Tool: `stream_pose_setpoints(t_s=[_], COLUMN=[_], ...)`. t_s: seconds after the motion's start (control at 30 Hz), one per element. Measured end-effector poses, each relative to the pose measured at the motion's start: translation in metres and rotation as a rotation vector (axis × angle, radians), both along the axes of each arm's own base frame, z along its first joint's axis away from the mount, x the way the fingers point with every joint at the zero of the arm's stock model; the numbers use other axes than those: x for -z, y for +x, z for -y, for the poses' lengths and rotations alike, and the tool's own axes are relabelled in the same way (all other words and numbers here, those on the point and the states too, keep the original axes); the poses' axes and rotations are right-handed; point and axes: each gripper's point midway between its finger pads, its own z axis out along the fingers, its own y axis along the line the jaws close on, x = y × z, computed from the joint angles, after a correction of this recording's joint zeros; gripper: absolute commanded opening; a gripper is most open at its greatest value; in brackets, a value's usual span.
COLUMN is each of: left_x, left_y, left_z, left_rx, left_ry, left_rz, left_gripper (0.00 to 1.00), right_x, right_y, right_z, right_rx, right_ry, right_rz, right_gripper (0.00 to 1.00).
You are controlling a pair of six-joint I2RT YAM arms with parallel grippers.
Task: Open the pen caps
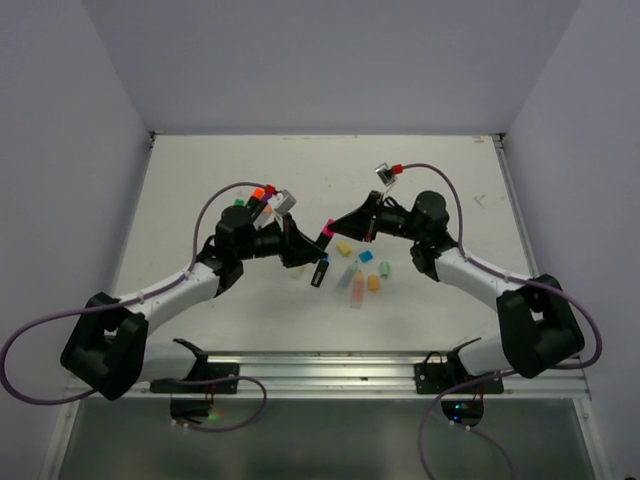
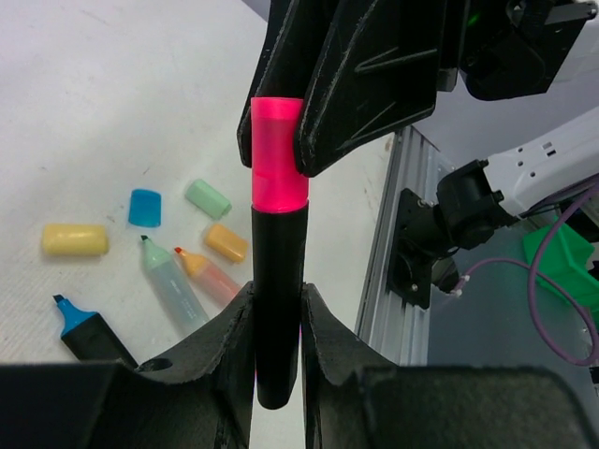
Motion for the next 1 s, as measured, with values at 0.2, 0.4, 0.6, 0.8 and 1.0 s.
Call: stream_pose_setpoints(t_s=[0.2,0.4,0.6,0.8,1.0], left_x=[-0.002,-0.011,-0.014,-0.014,-0.015], left_y=[-0.004,-0.003,-0.003,-0.002,-0.001], left_z=[0.001,0.004,0.008,0.013,0.019], left_rx=[0.009,0.014,0.017,0.015,0.01], left_ry=[-0.043,-0.071,-0.083,-0.09,-0.1], left_rz=[0.012,0.051,0.063,0.07,0.079], left_gripper=[0.0,0.0,0.0,0.0,0.0], right_x=[-0.003,-0.013,-0.018,-0.02,-0.024], right_y=[-0.005,-0.006,-0.005,-0.004,-0.001], right_z=[0.006,0.014,0.019,0.025,0.031], right_rx=[-0.014,-0.008,0.007,0.025,0.042], right_ry=[0.004,0.015,0.015,0.01,0.01], right_rz=[0.002,0.03,0.036,0.034,0.045], right_gripper=[0.0,0.0,0.0,0.0,0.0])
